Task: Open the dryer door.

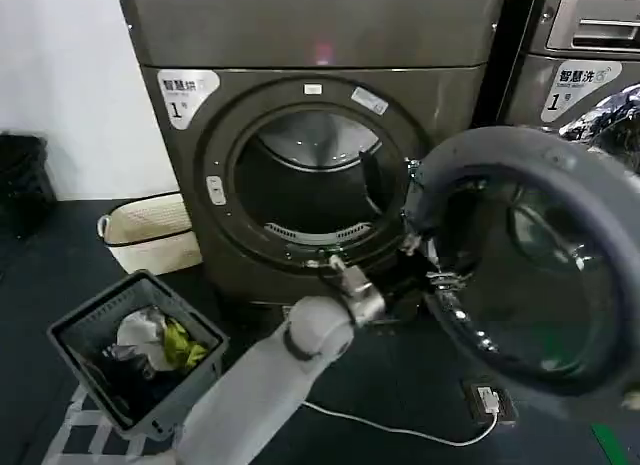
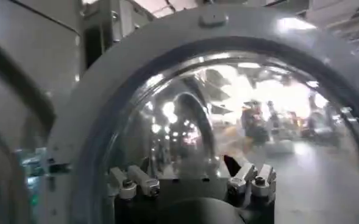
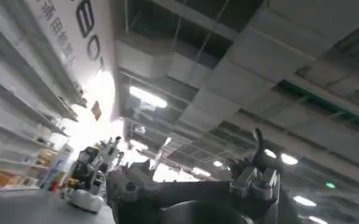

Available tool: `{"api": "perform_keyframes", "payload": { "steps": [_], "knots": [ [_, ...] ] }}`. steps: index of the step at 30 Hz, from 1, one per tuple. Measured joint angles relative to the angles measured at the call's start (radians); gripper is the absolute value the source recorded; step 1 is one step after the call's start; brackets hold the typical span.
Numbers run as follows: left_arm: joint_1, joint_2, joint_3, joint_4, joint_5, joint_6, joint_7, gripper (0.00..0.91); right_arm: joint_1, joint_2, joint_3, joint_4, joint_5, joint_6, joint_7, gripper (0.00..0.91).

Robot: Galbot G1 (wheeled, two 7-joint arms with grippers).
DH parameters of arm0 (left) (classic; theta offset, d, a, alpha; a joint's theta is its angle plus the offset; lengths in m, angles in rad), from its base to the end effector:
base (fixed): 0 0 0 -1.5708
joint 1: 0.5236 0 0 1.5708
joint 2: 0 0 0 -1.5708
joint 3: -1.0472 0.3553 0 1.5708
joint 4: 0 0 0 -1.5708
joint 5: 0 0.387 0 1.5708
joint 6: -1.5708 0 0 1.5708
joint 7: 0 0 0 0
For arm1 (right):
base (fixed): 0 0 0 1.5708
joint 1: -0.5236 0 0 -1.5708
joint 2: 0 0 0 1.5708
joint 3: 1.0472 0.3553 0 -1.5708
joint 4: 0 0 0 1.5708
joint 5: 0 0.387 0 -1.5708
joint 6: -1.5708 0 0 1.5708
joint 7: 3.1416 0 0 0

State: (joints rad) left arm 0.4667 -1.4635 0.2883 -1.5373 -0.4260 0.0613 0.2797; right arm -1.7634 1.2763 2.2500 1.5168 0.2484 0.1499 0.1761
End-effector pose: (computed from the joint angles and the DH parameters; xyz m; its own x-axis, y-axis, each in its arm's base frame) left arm 0.4398 -0.2396 -0.1853 -0.4222 0.8848 -0.1970 0.8832 0.4505 0.1302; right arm -0.2088 -0.4745 -0.1486 0.0604 0.8799 -0.4712 0.9096 -0.2430 -0.3370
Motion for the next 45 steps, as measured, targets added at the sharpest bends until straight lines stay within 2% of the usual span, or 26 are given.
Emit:
{"api": "perform_keyframes", "payload": {
  "steps": [10, 17, 27, 38, 45],
  "knots": [
    [-0.049, -0.079, 0.013, 0.099, 0.002, 0.0, 0.0, 0.907, -0.003, -0.002, 0.002, -0.018, -0.013, 0.013, -0.006, 0.907],
    [-0.038, -0.076, 0.011, 0.089, 0.0, 0.022, 0.0, 0.907, 0.004, -0.002, -0.01, -0.017, -0.029, 0.012, -0.022, 0.907],
    [0.056, 0.05, -0.011, -0.087, -0.03, 0.053, 0.01, 0.907, 0.003, -0.014, -0.016, -0.03, -0.033, 0.007, -0.049, 0.907],
    [0.173, 0.286, -0.074, -0.307, -0.073, 0.062, 0.008, 0.907, 0.003, -0.025, -0.022, -0.034, -0.03, 0.005, -0.055, 0.907],
    [0.252, 0.459, -0.141, -0.442, -0.064, 0.035, 0.008, 0.907, 0.002, -0.039, -0.026, -0.038, -0.028, -0.004, -0.056, 0.907]
  ]
}}
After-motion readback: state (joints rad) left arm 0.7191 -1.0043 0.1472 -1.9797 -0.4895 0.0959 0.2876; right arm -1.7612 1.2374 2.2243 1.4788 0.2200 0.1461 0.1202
